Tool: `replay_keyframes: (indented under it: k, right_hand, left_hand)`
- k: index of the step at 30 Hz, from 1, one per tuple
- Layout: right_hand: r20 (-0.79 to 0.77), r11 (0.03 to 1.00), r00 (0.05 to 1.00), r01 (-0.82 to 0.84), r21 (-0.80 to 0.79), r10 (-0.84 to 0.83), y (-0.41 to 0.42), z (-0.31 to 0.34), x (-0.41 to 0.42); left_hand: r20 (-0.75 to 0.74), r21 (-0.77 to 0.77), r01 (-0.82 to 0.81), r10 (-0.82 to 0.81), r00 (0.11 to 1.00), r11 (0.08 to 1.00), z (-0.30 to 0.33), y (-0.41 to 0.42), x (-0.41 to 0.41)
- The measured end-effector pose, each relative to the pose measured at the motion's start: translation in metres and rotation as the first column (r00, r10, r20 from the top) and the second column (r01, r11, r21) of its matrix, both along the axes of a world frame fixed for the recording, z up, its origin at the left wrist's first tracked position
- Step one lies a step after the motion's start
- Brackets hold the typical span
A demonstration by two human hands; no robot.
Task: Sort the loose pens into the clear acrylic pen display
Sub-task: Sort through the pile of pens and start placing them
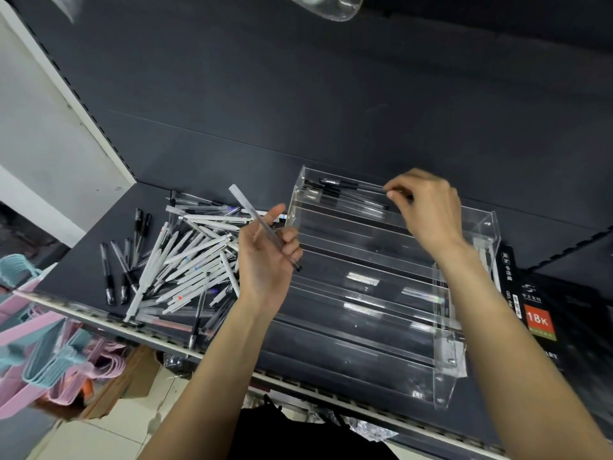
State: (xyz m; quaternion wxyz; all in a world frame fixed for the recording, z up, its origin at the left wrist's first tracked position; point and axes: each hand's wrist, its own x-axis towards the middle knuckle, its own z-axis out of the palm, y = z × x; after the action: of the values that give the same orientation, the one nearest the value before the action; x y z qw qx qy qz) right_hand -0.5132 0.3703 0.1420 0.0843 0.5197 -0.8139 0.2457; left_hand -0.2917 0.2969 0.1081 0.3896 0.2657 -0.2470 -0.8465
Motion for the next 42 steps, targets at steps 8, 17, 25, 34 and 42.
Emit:
replay_keyframes:
  k: [8, 17, 25, 34, 42]
  right_hand:
    - [-0.195, 0.986, 0.979, -0.028, 0.164, 0.06, -0.025, -0.007, 0.001]
    - [-0.409, 0.915, 0.887, -0.035, 0.403, 0.214, -0.042, -0.009, -0.005]
    - [0.193, 0.954, 0.935, -0.291, -0.069, 0.299, 0.0, 0.016, 0.038]
    - [0.101, 0.993, 0.995, -0.004, -0.121, 0.016, 0.081, 0.023, -0.002]
    - [-0.187, 0.958, 0.982, 0.04, 0.283, 0.014, 0.097, 0.037, -0.075]
  left_hand:
    - [0.023, -0.03, 0.017, -0.016, 1.0, 0.999, -0.003, 0.0, 0.006]
    - [0.199, -0.112, 0.024, -0.001, 0.98, 0.993, 0.002, 0.002, 0.01]
    - [0.258, -0.171, 0.039, 0.007, 0.966, 0.984, 0.007, 0.011, -0.005]
    - [0.521, -0.596, 0.31, 0.064, 0.851, 0.741, 0.024, 0.05, -0.094]
    - [0.553, -0.634, 0.763, 0.616, 0.561, -0.125, 0.0, -0.022, -0.095]
